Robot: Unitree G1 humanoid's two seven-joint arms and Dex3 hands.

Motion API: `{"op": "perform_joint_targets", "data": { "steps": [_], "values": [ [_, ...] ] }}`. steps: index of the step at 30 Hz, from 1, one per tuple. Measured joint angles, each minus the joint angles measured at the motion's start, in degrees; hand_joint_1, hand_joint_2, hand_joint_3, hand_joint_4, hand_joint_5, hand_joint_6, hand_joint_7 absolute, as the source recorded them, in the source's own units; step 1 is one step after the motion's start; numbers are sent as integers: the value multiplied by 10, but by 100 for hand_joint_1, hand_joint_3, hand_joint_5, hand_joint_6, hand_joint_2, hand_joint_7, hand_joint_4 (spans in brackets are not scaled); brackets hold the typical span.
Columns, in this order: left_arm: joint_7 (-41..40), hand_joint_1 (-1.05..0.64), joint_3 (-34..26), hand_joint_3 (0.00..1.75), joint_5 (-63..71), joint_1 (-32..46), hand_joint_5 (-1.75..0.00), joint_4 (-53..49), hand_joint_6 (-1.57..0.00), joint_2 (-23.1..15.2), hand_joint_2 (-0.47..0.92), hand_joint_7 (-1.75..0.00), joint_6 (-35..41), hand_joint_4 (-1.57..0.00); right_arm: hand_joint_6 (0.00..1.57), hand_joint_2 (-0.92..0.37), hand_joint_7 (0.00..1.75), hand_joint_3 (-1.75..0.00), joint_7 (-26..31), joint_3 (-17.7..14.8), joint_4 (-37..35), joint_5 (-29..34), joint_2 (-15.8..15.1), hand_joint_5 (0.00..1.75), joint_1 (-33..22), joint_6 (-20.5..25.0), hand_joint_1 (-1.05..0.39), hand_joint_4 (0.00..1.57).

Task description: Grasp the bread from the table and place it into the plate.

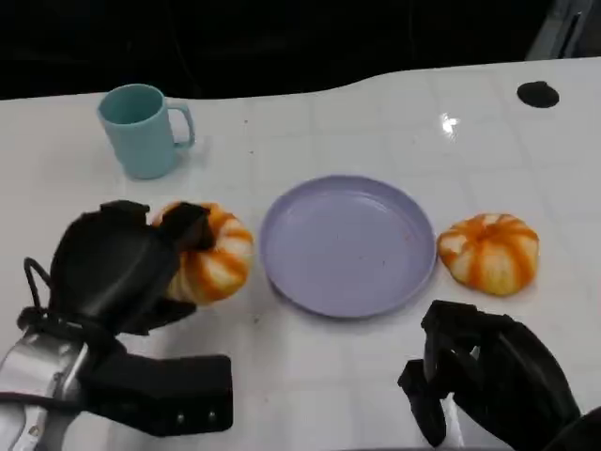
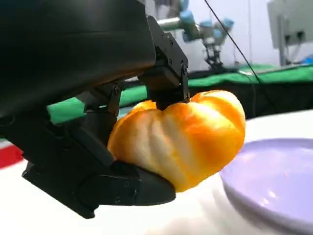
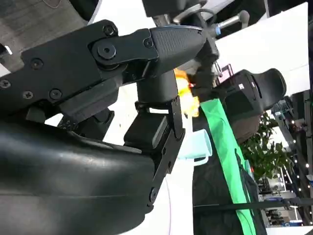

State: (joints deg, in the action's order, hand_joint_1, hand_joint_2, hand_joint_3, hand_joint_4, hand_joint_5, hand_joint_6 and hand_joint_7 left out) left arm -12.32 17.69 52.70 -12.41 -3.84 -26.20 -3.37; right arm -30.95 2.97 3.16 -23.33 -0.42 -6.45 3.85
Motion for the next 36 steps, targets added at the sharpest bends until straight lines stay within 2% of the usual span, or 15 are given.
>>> {"op": "perform_joint_targets", "data": {
  "steps": [1, 3, 4, 5, 6, 9, 15, 18, 20, 21, 23, 25, 34, 35, 36],
  "values": [
    [1, -19, 0, 82, 0, -1, -175, 3, -74, 2, 58, -149, 2, -87, 104, -92, 149, -33, 0, 0, 0, 0, 0, 165, -1, 0, -95, 119],
    [2, -19, 0, 72, 0, -6, -175, 3, -88, 7, 62, -102, 0, -87, 104, -92, 149, -33, 0, 0, 0, 0, 0, 165, -2, 0, -95, 119],
    [2, -20, 1, 77, -2, -12, -175, 0, -90, 10, 60, -101, -6, -88, 104, -92, 149, -34, 0, 0, 0, 0, 0, 165, -2, 0, -95, 119],
    [1, -20, 1, 89, -4, -21, -175, -6, -82, 14, 54, -126, -15, -89, 104, -92, 149, -34, 0, 0, 0, 0, 0, 165, -2, 0, -95, 119],
    [-2, -22, 1, 98, -9, -32, -175, -14, -77, 18, 51, -142, -24, -90, 104, -92, 149, -34, 0, 0, 0, 0, 0, 165, -2, 0, -96, 119],
    [-5, -23, 3, 114, -27, -67, -175, -46, -75, 37, 47, -159, -43, -93, 104, -92, 148, -34, -2, -1, 0, 1, -2, 165, -2, 0, -96, 119],
    [-6, -20, 22, 111, -45, -135, -175, -123, -75, 72, 41, -160, -65, -95, 105, -92, 148, -31, -3, -2, 0, -1, -5, 165, -5, 3, -96, 121],
    [-10, -24, 34, 105, -48, -172, -175, -171, -69, 92, 45, -171, -81, -92, 105, -92, 149, -31, -4, -2, 1, -2, -5, 165, -6, 4, -96, 121],
    [-9, -25, 44, 97, -52, -193, -175, -201, -77, 104, 47, -152, -87, -91, 105, -92, 149, -32, -4, -3, 1, -2, -5, 165, -6, 4, -95, 121],
    [-9, -25, 49, 96, -56, -202, -175, -216, -77, 111, 47, -154, -89, -92, 105, -92, 149, -32, -4, -3, 1, -2, -5, 165, -7, 3, -95, 121],
    [-9, -25, 59, 102, -58, -221, -175, -248, -73, 124, 45, -168, -96, -92, 105, -92, 149, -32, -4, -2, 1, -1, -5, 164, -8, 3, -96, 121],
    [-13, -25, 69, 106, -59, -236, -175, -275, -73, 134, 44, -173, -105, -93, 105, -92, 148, -31, -4, -2, 1, 0, -5, 163, -10, 2, -96, 121],
    [-33, -25, 96, 121, -72, -269, -175, -387, -74, 182, 48, -175, -145, -95, 106, -92, 149, -30, -3, 1, 1, 1, -4, 163, -15, 0, -99, 122],
    [-33, -25, 97, 120, -75, -275, -175, -400, -72, 185, 50, -171, -148, -92, 106, -92, 149, -30, -3, 1, 1, 1, -4, 163, -15, 0, -99, 123],
    [-33, -24, 97, 113, -80, -279, -175, -413, -73, 189, 53, -150, -150, -85, 106, -92, 149, -30, -3, 1, 1, 1, -3, 164, -15, 0, -99, 123]
  ]
}}
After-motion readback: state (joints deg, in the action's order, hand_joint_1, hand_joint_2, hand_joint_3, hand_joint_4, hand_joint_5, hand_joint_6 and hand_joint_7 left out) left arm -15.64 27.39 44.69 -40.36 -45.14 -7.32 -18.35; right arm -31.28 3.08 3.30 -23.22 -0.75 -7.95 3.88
